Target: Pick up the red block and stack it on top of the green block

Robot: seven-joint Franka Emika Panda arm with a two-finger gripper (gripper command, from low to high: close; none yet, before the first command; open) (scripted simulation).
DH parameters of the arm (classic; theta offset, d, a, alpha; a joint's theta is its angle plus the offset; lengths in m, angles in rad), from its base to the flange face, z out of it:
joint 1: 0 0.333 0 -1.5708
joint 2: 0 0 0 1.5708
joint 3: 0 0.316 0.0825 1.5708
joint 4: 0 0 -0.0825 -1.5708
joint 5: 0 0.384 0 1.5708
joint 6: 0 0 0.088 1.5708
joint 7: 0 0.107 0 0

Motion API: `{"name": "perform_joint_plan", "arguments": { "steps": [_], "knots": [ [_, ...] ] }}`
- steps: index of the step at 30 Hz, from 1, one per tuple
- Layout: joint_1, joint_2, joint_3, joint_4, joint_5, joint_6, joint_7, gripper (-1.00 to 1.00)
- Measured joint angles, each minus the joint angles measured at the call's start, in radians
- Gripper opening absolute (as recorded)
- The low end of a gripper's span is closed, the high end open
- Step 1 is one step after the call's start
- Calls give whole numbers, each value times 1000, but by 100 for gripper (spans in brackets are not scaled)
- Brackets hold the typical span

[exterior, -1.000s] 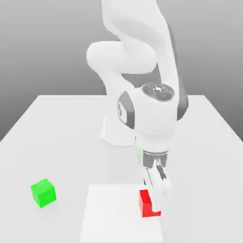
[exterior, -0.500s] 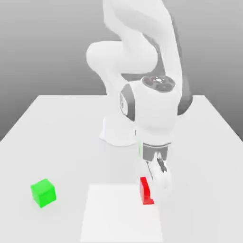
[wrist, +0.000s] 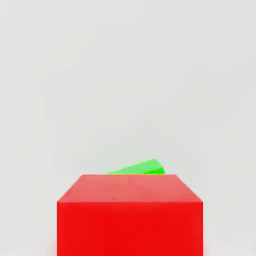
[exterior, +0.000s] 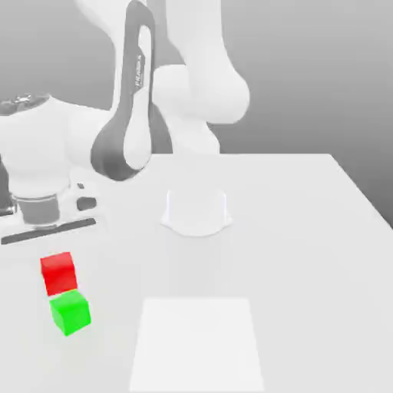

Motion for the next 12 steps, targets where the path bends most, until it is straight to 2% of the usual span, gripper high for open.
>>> {"name": "perform_joint_plan", "arguments": {
  "steps": [7,12],
  "knots": [
    [9,4,-7,0,0,3,1,100],
    [10,-152,-2,-7,19,-147,-12,100]
  ]
}}
